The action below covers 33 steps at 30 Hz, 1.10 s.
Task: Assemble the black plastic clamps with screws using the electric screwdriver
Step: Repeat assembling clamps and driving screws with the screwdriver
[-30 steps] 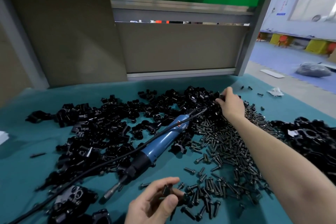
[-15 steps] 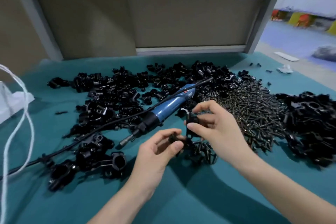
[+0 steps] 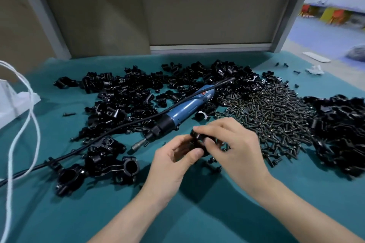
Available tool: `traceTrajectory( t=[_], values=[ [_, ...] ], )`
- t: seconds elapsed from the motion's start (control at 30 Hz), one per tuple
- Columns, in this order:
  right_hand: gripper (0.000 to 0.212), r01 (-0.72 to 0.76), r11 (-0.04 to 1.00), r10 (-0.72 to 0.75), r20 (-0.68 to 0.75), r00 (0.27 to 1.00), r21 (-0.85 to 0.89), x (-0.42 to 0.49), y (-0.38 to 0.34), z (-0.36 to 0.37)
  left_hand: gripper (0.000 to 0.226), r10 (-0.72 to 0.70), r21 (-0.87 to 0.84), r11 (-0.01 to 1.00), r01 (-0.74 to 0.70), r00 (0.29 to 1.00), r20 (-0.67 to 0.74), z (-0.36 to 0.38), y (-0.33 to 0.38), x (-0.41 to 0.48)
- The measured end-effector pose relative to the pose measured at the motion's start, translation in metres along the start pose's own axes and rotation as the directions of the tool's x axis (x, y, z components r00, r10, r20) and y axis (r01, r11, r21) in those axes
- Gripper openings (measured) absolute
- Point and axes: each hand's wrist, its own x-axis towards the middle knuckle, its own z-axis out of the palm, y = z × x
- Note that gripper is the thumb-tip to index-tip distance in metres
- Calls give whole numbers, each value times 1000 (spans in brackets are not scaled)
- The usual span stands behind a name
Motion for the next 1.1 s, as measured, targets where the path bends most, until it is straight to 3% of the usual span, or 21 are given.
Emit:
traceTrajectory(
  t=[0.07,0.13,0.23,0.37,0.63,1.1],
  values=[
    [25,10,999,-11,39,999,44,-1,-1,0,37,12,-8,1000,-12,1000,8,0,0,0],
    [26,-79,978,54,134,989,191,-1,1,-4,37,9,-34,999,-9,1000,1,-1,0,0],
    [29,-249,897,149,281,948,364,1,8,-10,38,1,-65,998,-2,1000,-15,-2,-1,1],
    [31,-370,787,201,361,911,494,0,12,-10,37,11,-58,998,-13,1000,-27,-3,-1,1],
    [29,-386,765,207,371,905,516,-1,10,-12,36,60,56,997,-58,997,-37,0,3,-2],
    [37,-452,767,212,485,849,455,-3,25,-9,38,59,26,998,-57,995,-77,1,1,-4]
  ],
)
